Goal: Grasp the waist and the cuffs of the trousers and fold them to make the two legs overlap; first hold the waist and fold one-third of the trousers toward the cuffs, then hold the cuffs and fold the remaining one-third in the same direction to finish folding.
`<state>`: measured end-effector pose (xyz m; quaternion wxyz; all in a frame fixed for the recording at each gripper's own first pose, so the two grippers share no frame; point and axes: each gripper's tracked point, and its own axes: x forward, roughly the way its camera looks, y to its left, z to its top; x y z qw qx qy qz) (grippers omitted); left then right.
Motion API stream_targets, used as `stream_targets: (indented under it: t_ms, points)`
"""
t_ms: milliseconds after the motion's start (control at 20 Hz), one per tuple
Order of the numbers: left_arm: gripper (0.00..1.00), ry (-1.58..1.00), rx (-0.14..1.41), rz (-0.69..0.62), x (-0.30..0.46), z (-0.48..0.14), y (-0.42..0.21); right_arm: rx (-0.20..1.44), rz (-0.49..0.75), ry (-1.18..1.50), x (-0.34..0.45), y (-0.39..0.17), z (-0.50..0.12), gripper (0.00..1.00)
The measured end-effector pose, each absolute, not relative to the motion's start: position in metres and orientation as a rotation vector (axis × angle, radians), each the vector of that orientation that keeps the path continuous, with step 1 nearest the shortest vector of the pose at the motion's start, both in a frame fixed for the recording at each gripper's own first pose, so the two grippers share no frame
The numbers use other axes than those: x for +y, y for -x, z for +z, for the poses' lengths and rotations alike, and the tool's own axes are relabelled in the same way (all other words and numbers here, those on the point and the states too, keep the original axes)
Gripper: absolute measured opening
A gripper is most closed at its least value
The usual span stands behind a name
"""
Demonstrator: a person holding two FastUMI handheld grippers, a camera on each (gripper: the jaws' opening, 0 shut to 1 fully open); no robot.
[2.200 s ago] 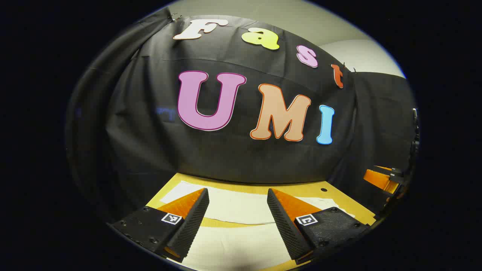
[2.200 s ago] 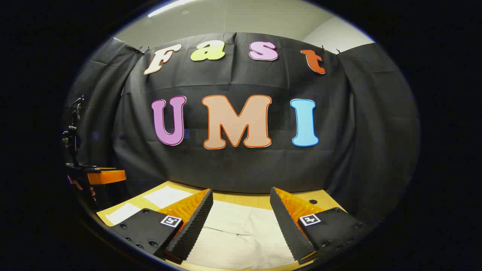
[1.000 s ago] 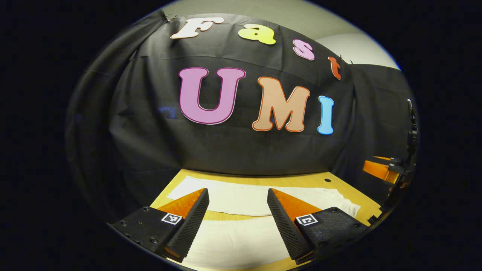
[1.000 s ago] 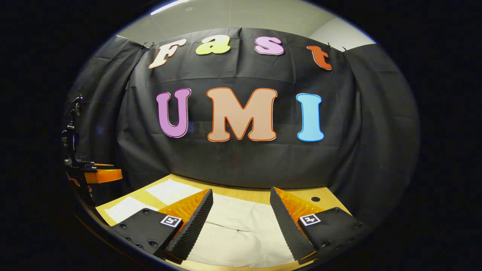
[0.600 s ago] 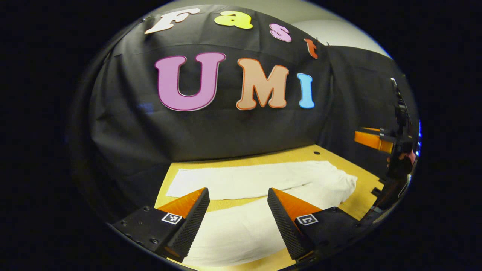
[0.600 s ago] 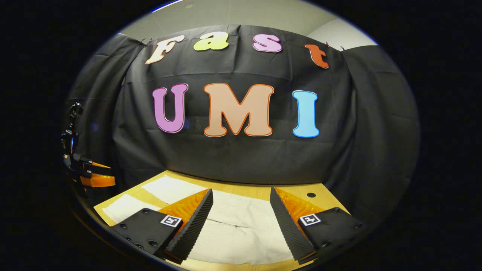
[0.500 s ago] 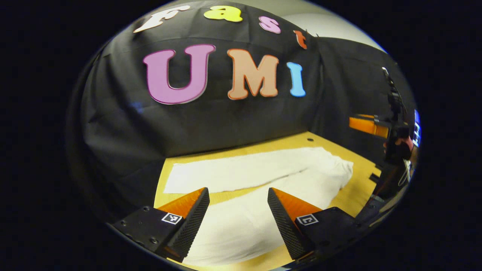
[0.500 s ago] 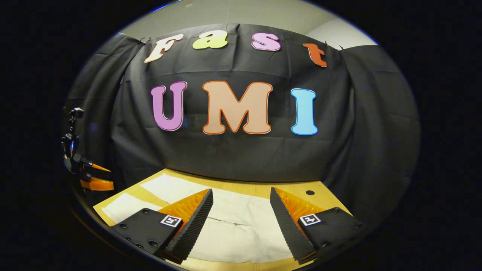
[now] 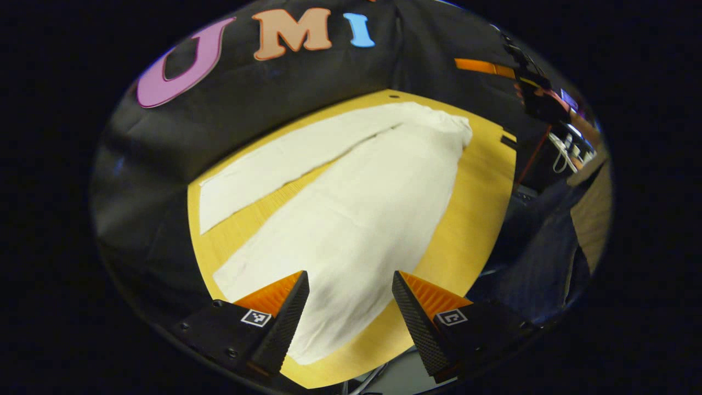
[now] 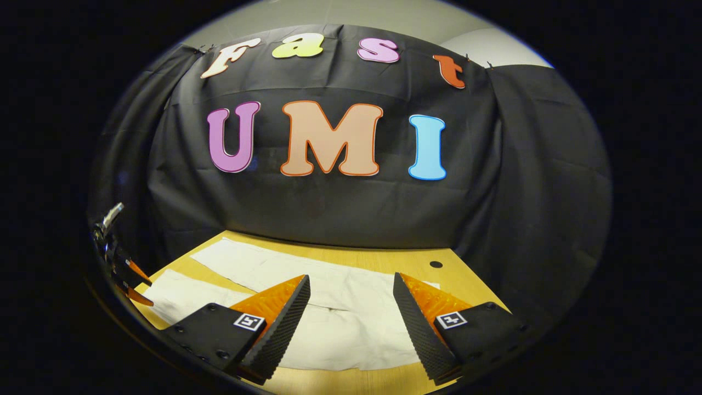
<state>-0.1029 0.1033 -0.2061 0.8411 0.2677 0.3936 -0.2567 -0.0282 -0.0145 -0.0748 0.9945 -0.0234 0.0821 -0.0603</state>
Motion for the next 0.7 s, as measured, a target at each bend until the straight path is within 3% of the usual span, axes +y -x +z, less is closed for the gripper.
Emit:
stream_targets:
  t_ms: [350, 700]
  points:
    - [0.89, -0.753, 1.085, -0.641, 0.152, -0.230, 0.130, 0.184, -0.156, 0.056, -0.029, 0.040, -0.083, 0.98]
    - [0.83, -0.840, 1.187, -0.702, 0.169, -0.238, 0.138, 0.206, -0.175, 0.057, -0.042, 0.047, -0.090, 0.99]
